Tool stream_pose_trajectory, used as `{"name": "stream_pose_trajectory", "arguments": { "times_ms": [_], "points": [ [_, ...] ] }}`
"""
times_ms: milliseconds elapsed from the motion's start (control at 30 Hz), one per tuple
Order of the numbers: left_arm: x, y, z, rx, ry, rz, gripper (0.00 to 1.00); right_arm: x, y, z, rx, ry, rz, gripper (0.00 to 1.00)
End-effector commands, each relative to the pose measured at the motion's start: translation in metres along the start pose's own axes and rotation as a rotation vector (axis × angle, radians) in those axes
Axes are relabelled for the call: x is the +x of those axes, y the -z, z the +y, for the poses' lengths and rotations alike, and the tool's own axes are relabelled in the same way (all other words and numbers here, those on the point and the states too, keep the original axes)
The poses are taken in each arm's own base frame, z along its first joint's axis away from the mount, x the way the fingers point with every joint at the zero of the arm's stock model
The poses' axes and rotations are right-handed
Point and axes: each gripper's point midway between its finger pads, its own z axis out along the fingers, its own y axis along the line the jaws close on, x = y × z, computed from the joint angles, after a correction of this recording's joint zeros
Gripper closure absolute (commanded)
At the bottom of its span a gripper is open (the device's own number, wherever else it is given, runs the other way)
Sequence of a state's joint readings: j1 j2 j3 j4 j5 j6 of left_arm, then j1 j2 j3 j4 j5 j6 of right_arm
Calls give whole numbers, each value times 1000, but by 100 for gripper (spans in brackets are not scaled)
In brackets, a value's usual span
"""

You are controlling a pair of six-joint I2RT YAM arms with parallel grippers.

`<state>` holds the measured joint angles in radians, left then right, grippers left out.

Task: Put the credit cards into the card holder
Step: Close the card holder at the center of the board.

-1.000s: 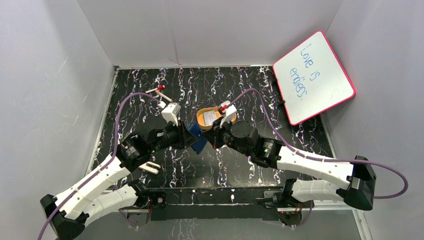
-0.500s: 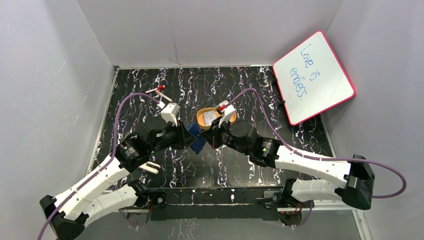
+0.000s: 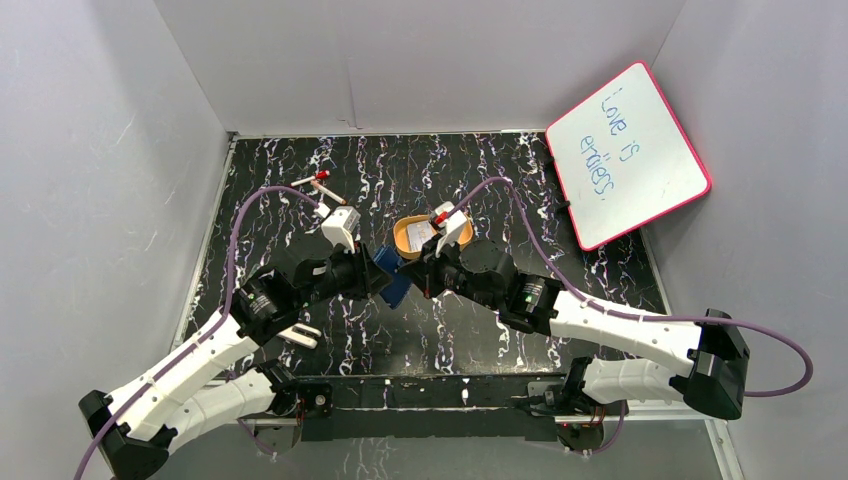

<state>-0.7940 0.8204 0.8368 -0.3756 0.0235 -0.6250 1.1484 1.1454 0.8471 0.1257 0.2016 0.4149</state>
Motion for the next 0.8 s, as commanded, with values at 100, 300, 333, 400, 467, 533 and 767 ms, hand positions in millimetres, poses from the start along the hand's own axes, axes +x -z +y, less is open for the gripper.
{"name": "stream_pose_trajectory", "arguments": {
  "times_ms": [100,300,333,400,467,533,767],
  "points": [
    [-30,11,-5,-10,-11,-116,100,-17,6,16,-74,19,-42,100],
    [-30,9,-8,5,-9,-108,100,-16,4,20,-97,25,-35,100],
    [-30,9,-9,8,-9,-107,100,-15,3,21,-97,24,-34,100],
    [-30,10,-11,15,-9,-108,100,-15,3,21,-98,23,-34,100],
    [-31,10,-12,20,-10,-107,100,-15,2,21,-98,22,-35,100],
    [-31,10,-12,20,-10,-107,100,-15,1,22,-104,20,-36,100],
    [-29,8,-12,25,-6,-101,100,-13,-1,25,-121,16,-26,100]
  ]
}}
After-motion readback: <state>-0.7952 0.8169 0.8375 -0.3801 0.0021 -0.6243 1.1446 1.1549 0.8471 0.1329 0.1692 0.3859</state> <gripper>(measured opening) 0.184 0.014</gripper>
